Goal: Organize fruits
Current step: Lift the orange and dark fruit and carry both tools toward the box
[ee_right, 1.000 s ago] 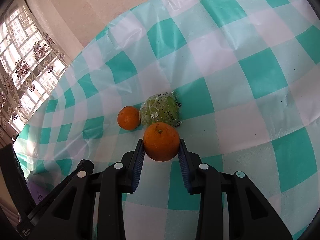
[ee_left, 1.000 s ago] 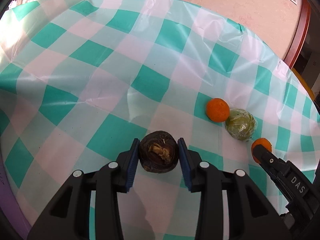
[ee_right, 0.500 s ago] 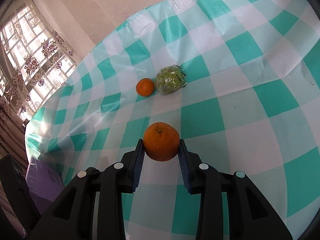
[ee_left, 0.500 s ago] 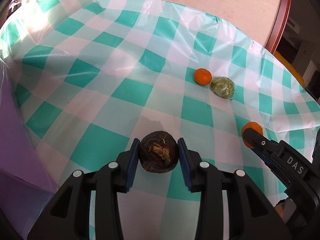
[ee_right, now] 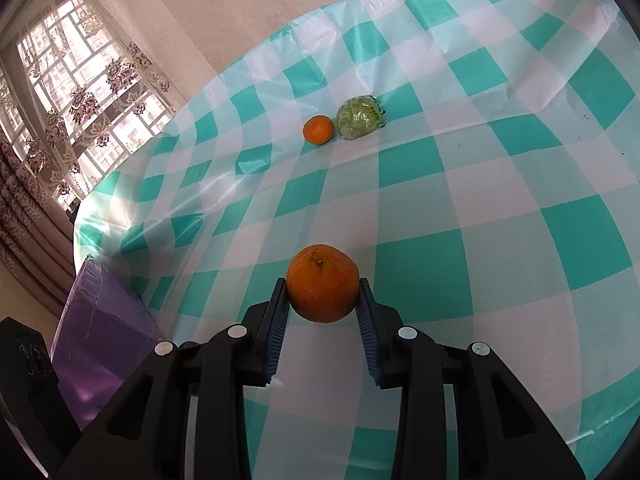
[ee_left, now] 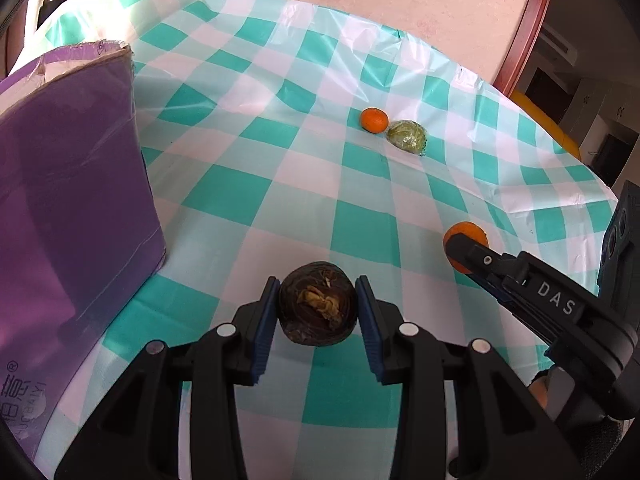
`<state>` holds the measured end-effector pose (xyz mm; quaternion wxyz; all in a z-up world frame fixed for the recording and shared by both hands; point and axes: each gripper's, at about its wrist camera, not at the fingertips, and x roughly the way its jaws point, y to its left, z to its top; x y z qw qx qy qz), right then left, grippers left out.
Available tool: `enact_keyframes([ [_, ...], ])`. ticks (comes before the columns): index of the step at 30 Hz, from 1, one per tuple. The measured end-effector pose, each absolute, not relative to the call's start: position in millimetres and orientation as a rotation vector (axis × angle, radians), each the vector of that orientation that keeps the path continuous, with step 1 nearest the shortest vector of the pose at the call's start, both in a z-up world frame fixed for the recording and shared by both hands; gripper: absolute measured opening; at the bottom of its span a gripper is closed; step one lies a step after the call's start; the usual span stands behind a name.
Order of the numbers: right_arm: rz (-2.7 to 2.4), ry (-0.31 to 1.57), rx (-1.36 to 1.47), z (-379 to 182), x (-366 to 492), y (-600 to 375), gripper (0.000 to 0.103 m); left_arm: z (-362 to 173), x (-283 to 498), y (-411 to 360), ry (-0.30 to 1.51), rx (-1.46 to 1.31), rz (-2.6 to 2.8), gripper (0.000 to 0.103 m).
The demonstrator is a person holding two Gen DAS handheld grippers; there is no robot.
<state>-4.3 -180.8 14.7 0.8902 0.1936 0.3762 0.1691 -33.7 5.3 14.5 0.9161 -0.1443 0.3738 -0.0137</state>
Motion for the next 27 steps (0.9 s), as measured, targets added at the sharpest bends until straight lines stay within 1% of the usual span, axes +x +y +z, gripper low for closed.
enact_keyframes([
  [15, 0.379, 0.793, 0.321, 19.2, -47.3, -159.1, 0.035, 27.8, -85.7, 20.7, 0.645, -0.315, -0.025, 0.038],
  [21, 0.432, 0.729, 0.337, 44.5, -59.1, -140.9, 0.035, 71.6, -123.2, 25.4, 0.466, -0.227, 0.038, 0.039],
  [27, 0.510, 0.651, 0.285, 82.4, -72.3, -104.4, 0.035, 108.9, -162.7, 52.0, 0.320, -0.197, 0.184, 0.039],
])
